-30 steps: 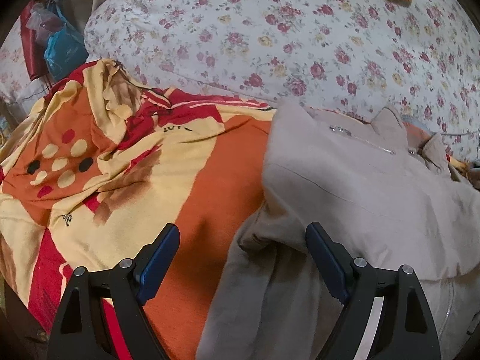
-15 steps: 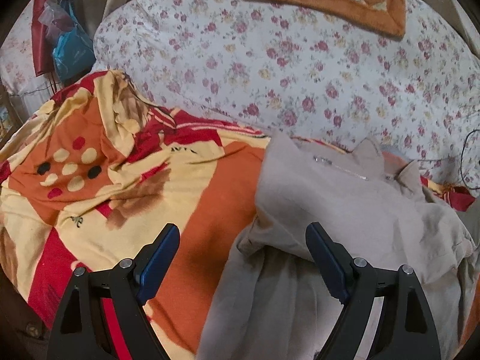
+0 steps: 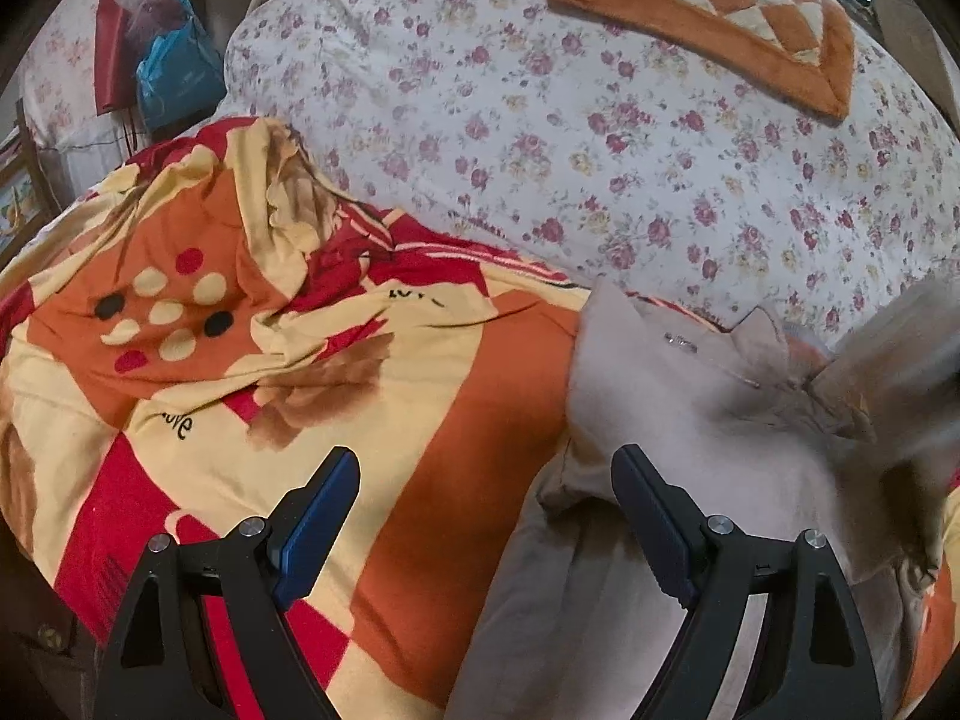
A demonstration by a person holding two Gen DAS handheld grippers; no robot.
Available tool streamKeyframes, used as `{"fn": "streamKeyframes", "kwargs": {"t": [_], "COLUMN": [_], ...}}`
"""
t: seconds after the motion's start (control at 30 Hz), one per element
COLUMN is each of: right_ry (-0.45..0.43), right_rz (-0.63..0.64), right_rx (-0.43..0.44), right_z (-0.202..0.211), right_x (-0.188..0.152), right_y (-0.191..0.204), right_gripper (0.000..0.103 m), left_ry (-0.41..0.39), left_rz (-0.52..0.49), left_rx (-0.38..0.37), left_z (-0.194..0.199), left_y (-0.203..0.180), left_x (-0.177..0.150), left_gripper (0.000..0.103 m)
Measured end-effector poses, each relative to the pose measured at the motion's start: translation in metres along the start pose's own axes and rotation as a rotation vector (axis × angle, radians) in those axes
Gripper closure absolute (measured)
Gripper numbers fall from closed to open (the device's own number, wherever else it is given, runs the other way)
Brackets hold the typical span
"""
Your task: Fold large clothes
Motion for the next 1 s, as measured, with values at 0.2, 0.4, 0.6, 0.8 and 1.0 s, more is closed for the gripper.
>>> {"fn": "streamKeyframes", "kwargs": {"t": [0.2, 0.4, 0.6, 0.8, 1.0], "right_ry": [0.239, 0.199, 0.102, 0.075, 0.126], "right_rz": [-0.052, -0.026, -0.091, -0.144, -0.043], "right_rx": [-0.098, -0.269, -0.414, -0.537, -0.63], "right_z": [-0.054, 0.016, 0.086, 0.115, 0.08], "right_x": [-0.056, -0.098, -0.131, -0.144, -0.145], "right_y": [-0.042, -0.078, -0.127, -0.167, -0.171], "right_gripper": [0.044, 0.039, 0.036, 0.035, 0.037], "left_ry": [0.01, 0.021, 0.125, 0.064, -0.011], "left_rz": [-0.013, -0.036, -0.221, -0.29, -0.236], "left_rx": [-0.059, -0.152, -0.131, -0.093, -0.034], "left_z": [-0.008, -0.014, -0.046, -0.026, -0.009], "left_y": [-0.002, -0.024, -0.064, -0.077, -0.056], "left_x": [0.004, 0.008, -0.004, 0.035, 0.071], "left_gripper": [0.016, 0.009, 0.048, 0.097, 0.101]}}
Point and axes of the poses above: each gripper's, at about its wrist camera, not at the fingertips, and z roughly against the way its jaws point, y to its left, x to its top, the point moved 7 cm from there along -z, roughly the way its jaws point, and after that the axes turned 13 degrees about y, right-handed, at the moved point
